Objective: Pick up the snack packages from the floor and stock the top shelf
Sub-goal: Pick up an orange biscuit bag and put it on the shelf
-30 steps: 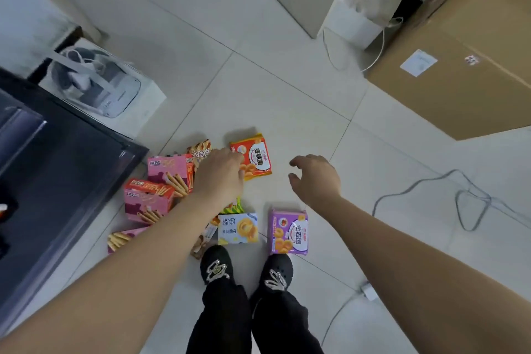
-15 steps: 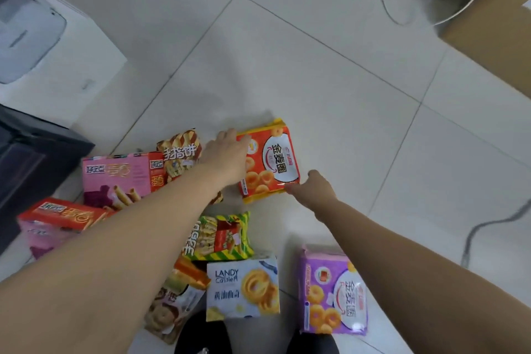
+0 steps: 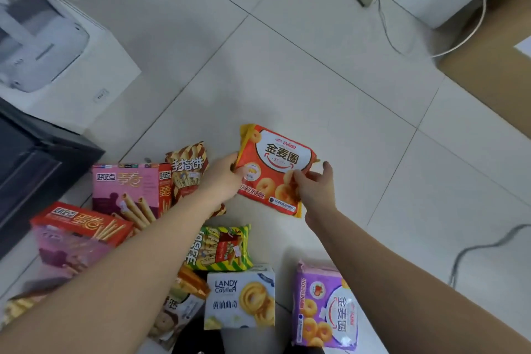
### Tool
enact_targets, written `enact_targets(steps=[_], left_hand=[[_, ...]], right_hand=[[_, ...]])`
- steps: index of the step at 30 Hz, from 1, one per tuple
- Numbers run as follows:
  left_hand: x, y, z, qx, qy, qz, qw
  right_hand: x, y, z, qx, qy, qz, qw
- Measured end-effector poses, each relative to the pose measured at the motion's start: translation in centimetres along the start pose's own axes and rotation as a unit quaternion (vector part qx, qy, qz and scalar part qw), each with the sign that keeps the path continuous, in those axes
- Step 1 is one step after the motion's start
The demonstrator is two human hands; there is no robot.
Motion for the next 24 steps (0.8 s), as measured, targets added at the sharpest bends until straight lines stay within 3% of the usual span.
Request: enact_targets(steps=[4, 15, 24], left_hand=[[6.5, -5.0, 2.4, 0.083, -0.019, 0.050, 0.995], [28.0, -22.2, 7.5, 0.149, -0.082, 0.184, 0.968], [45.9, -32.4, 10.1, 0.256, -0.095, 0.336, 0.901]], right_hand=[[7.0, 0.4, -6.2, 0.037, -0.075, -0.044, 0.996], [30.3, 4.2, -22.0, 0.133, -0.226, -0.138, 0.955], [47.6, 7.3, -30.6, 0.207, -0.343, -0.245, 0.883]])
Point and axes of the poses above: each hand's wrist, its own x-axis away from the middle knuckle, its own y-axis out of the palm, z = x × y, the point moved 7 cm from there along -x, towards the middle knuckle, and after that the axes turned 12 degrees about -x, right-handed, at the moved point
